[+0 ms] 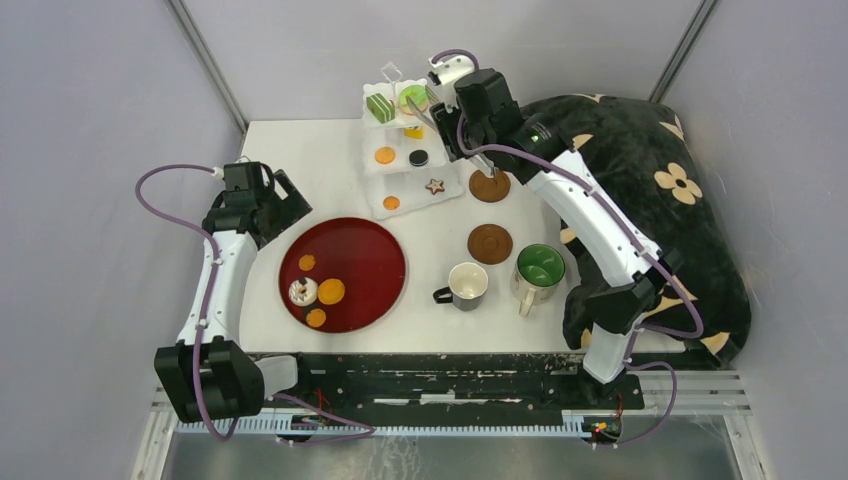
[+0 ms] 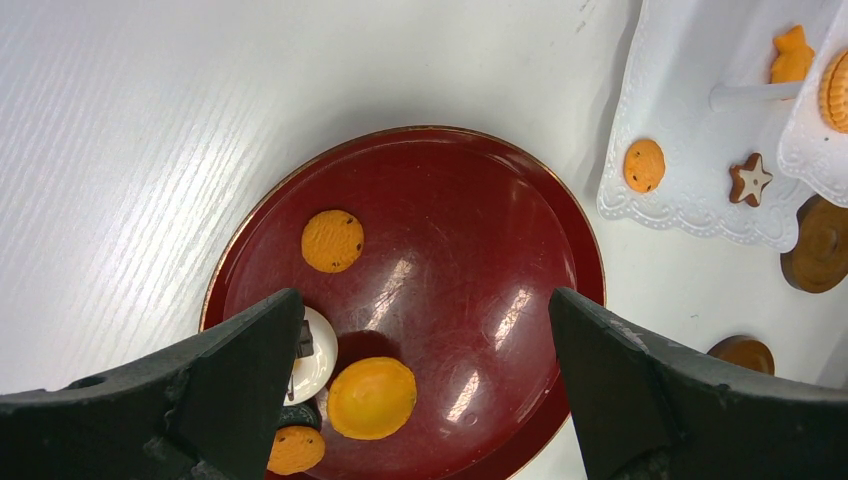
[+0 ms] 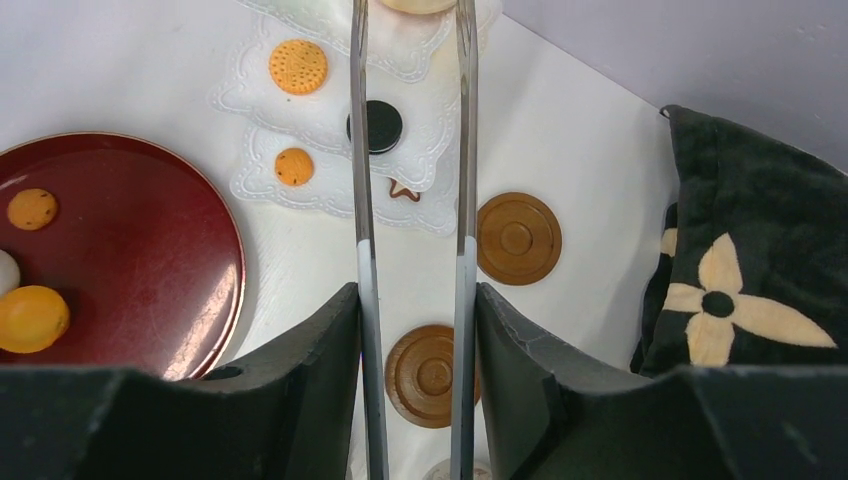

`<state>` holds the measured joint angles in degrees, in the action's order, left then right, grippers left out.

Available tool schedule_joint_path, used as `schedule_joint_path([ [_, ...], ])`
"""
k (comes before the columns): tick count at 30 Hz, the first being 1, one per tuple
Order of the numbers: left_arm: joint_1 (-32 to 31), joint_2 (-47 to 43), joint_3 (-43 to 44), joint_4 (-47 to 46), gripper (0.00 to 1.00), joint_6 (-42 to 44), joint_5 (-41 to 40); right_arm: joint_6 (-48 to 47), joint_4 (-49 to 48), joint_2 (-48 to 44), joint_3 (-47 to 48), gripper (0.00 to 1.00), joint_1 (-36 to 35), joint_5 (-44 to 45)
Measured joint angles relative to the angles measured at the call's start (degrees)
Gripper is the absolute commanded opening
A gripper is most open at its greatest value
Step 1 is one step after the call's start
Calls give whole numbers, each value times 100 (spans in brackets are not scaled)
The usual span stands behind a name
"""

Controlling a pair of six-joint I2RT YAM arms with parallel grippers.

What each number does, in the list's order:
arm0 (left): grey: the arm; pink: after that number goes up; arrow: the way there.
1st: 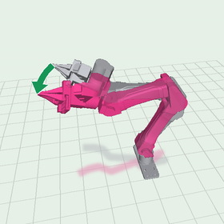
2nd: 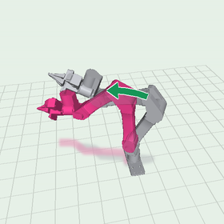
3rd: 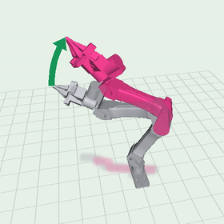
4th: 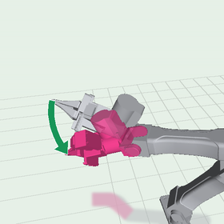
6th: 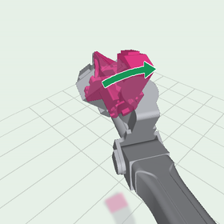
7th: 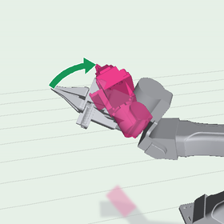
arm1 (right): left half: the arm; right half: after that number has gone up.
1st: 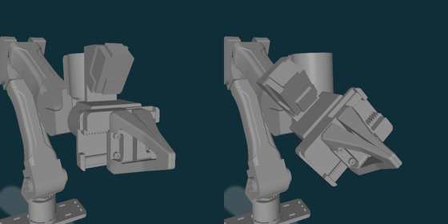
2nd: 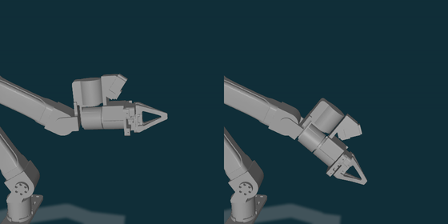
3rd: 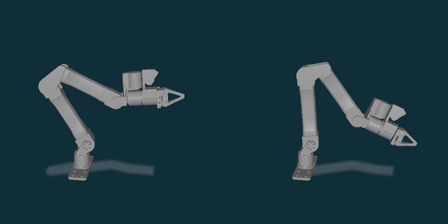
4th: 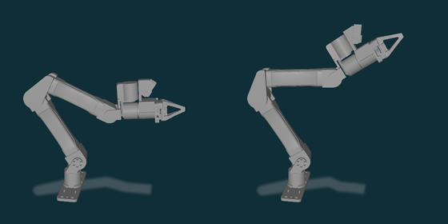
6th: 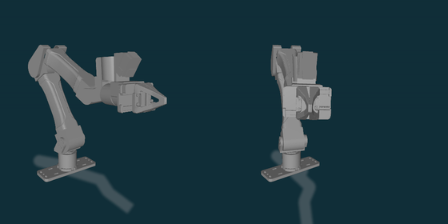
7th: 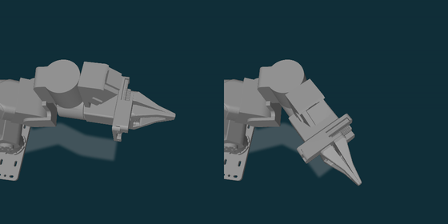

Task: Serve the afternoon tea

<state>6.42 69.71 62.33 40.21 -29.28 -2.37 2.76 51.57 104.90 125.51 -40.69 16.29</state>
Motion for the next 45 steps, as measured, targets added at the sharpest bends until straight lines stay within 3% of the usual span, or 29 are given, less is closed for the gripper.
schedule_joint_path([
  [10,0,0,0,-2,100,0,2,61,-2,-988,-734,42,-2,-245],
  [22,0,4,127,-4,100,0,144,-70,0,-2308,-2275,41,-46,-1309],
  [34,-94,22,96,17,99,0,131,20,-157,-2647,-3324,40,-647,-1982],
  [37,-378,267,496,127,99,2,92,96,-160,-2645,-3427,40,-645,-1882],
  [45,-1069,1213,2761,-227,98,201,157,376,-151,-2656,-3541,40,-640,-1364],
])
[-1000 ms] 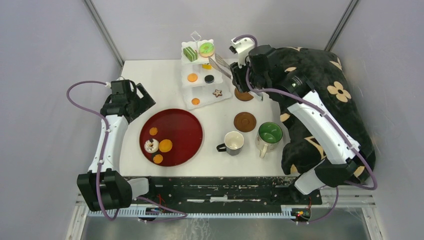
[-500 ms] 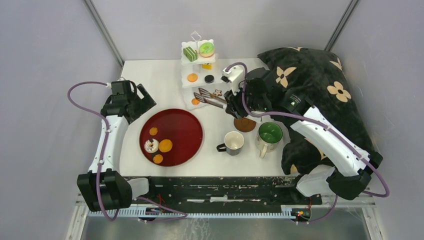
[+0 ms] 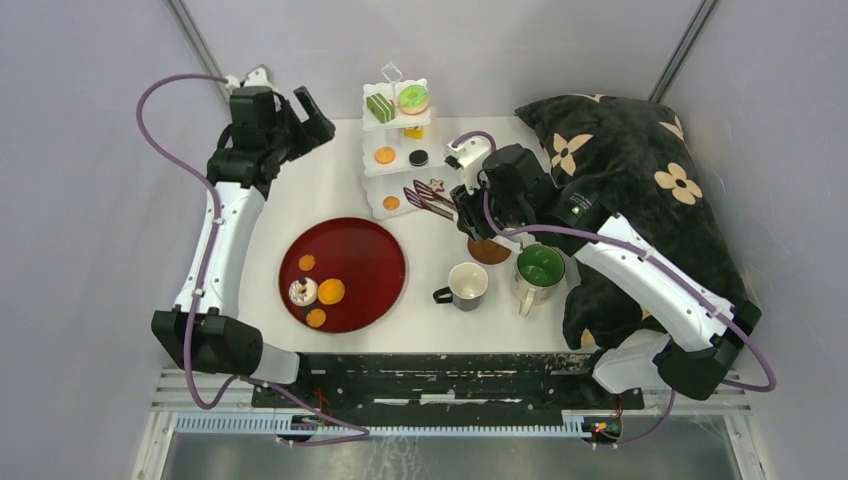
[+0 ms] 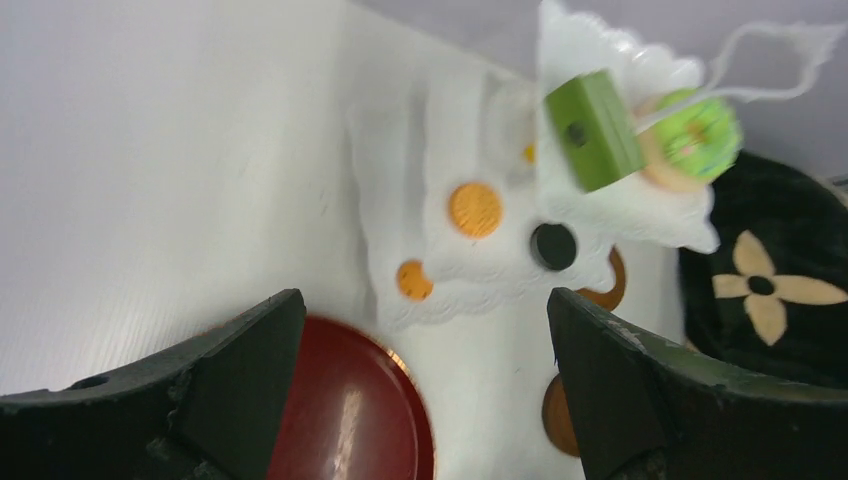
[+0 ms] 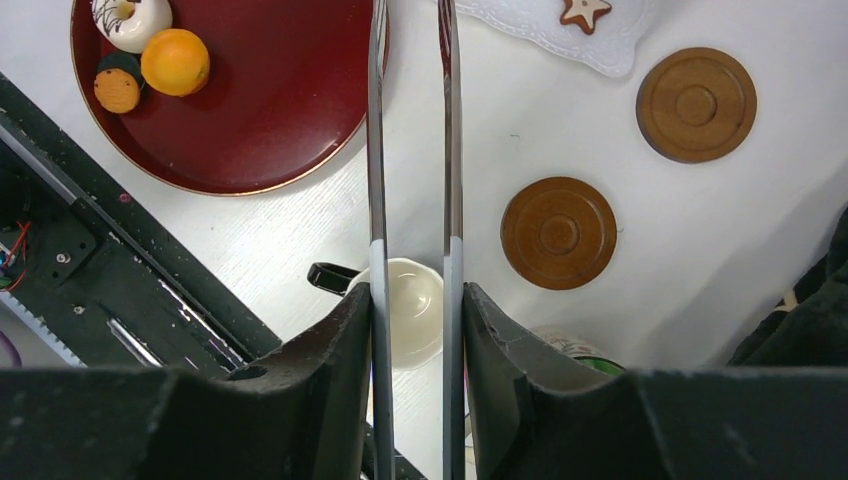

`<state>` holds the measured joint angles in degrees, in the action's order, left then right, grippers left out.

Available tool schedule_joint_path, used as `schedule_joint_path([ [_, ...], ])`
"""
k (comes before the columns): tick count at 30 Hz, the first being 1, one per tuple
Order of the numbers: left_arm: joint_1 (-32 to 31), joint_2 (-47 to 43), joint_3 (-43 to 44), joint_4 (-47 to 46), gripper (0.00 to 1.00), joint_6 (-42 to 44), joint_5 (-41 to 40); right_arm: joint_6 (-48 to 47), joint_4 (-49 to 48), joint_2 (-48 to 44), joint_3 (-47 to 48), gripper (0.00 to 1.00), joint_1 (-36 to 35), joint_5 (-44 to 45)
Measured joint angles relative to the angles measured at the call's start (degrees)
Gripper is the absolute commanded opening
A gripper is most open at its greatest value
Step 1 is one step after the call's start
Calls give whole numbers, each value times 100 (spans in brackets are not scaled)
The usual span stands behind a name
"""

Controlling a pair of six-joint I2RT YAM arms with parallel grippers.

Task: Serve the afternoon tea

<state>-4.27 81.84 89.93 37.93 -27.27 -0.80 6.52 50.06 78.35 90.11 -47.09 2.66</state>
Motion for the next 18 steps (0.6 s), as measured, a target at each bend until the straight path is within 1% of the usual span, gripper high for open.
schedule_joint_path([
  [3,-9,87,302,-553,99,85,315,107,42,4,-4,41,2,39],
  [6,-4,304,562,-1287,100,190,894,216,107,28,9,41,2,17],
  [8,-7,577,802,-1773,98,310,1318,267,160,87,31,41,2,-9],
  [12,-11,1344,1373,-2621,98,518,2310,295,195,168,33,41,2,-9],
  [14,-11,1766,1792,-2686,98,667,2715,304,201,186,52,41,2,-4],
  [18,-35,2848,3276,-2389,99,1086,3482,313,214,245,136,41,2,-11],
])
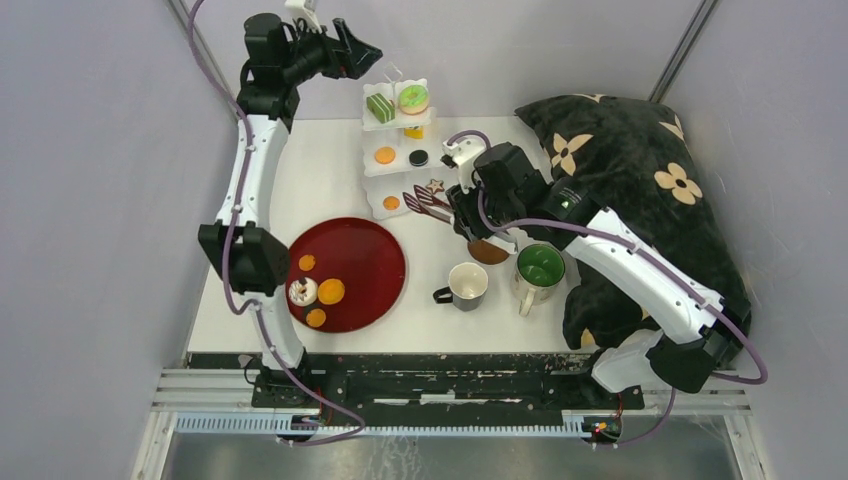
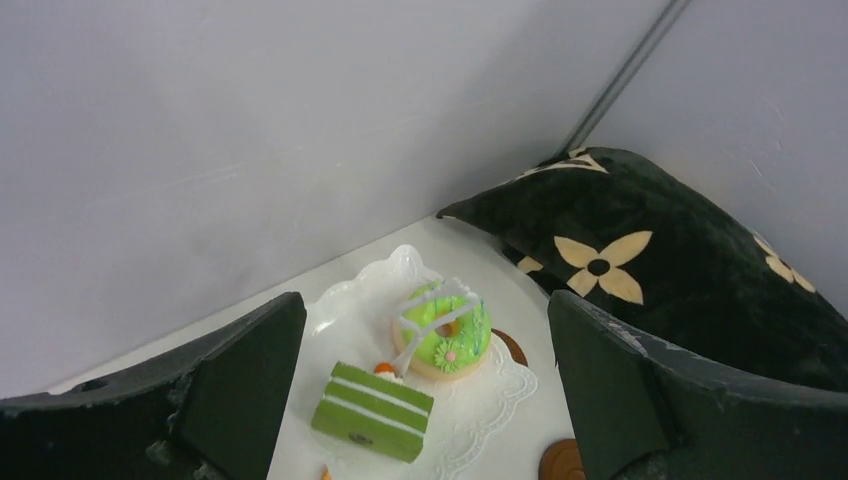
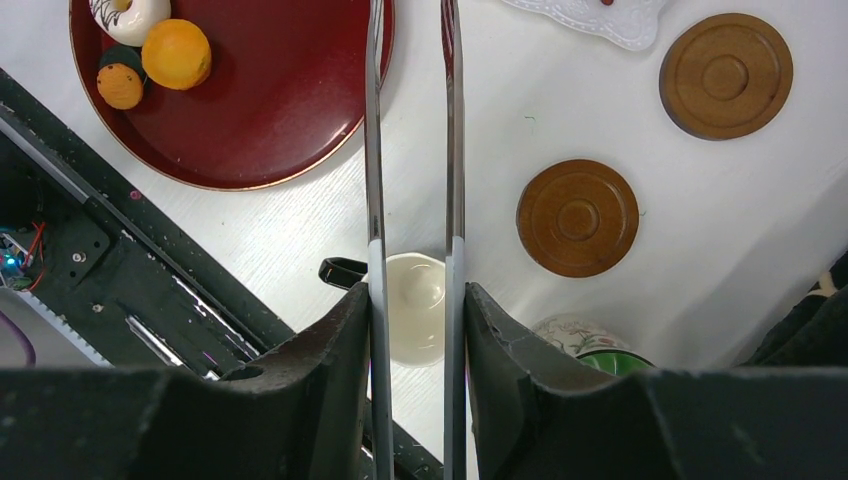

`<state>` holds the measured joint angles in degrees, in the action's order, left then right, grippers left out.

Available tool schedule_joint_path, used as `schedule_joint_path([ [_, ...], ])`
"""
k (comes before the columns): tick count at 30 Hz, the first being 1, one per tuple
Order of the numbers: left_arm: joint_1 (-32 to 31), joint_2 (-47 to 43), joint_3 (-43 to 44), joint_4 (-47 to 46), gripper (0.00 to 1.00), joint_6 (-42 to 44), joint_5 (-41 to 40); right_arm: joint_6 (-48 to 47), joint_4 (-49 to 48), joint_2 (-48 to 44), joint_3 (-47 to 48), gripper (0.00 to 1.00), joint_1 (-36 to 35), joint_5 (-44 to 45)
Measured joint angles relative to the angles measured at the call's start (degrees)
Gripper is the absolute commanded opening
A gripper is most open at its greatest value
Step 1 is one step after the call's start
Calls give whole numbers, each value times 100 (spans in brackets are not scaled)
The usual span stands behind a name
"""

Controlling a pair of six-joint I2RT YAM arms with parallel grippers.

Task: Serve the afternoon tea

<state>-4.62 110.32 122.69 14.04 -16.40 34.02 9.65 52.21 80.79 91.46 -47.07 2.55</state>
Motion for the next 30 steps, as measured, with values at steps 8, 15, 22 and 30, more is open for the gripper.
schedule_joint_path([
  [8,-13,831,990,367,99,721,1147,11,105,251,232,42,22,-7],
  [15,-52,1272,1038,295,99,887,1716,9,203,398,358,42,61,-63],
  [22,-170,1725,1270,236,88,885,1908,-2,240,479,389,42,87,-109],
  [30,-254,1746,1276,164,59,881,1860,-4,251,479,391,42,120,-125],
])
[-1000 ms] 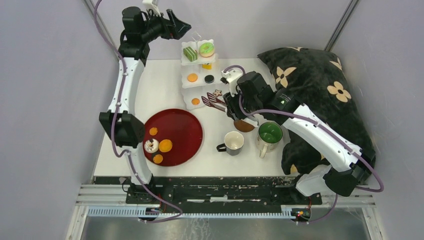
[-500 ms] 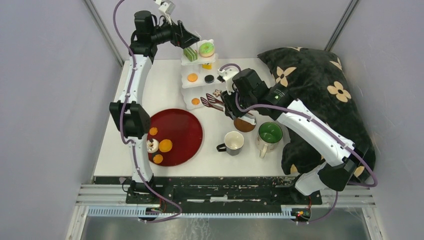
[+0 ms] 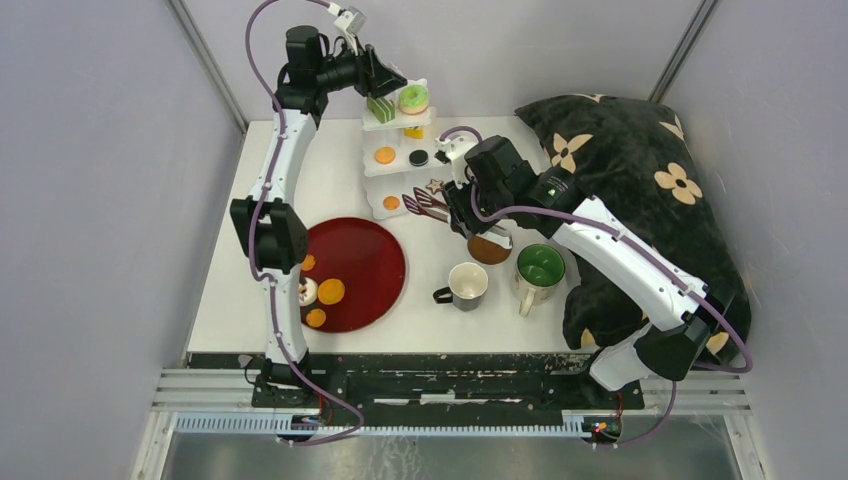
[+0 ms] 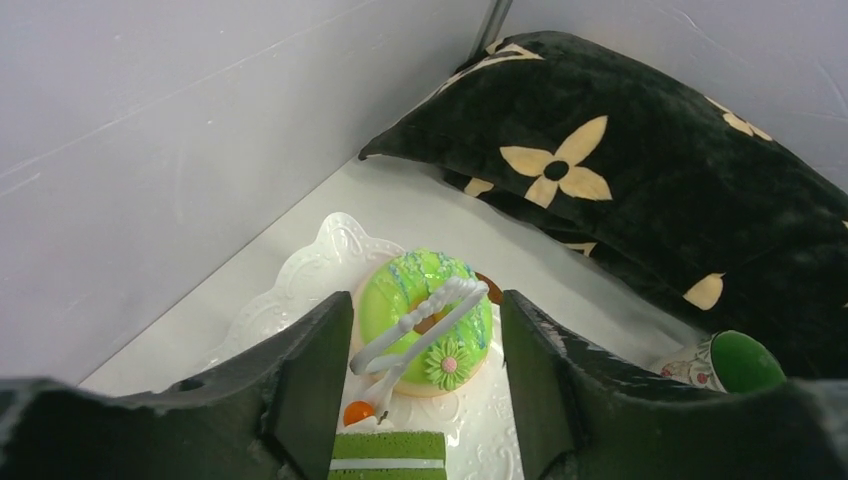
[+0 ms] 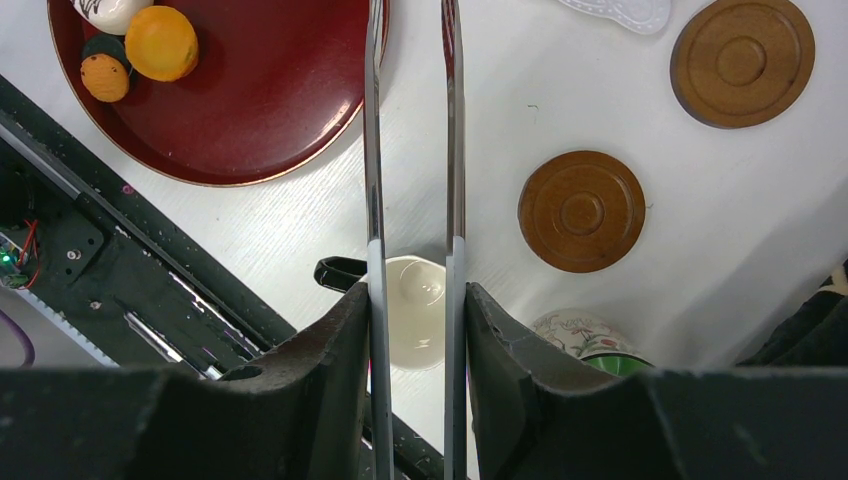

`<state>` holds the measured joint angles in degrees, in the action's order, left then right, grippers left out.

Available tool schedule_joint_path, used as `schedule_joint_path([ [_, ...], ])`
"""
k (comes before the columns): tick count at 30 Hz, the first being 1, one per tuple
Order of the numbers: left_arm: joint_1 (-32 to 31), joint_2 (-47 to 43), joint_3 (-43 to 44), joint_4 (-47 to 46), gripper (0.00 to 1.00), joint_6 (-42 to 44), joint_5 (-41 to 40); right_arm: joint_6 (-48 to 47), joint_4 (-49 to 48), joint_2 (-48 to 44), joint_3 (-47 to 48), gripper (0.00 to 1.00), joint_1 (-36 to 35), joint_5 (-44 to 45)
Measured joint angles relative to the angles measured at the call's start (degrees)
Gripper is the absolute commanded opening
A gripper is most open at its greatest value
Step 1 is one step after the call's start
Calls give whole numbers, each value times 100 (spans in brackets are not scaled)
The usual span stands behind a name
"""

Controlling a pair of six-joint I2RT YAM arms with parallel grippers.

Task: Serve the afternoon tea

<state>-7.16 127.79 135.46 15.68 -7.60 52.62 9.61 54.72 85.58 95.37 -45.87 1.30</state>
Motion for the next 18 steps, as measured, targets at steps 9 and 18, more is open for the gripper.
schedule_joint_path([
  [9,-7,-2,-39,-24,36,0,-111,0,-2,0,-2,42,24,-46],
  [18,-81,-321,-518,-114,15,0,-721,2,-7,0,-2,41,24,-127],
])
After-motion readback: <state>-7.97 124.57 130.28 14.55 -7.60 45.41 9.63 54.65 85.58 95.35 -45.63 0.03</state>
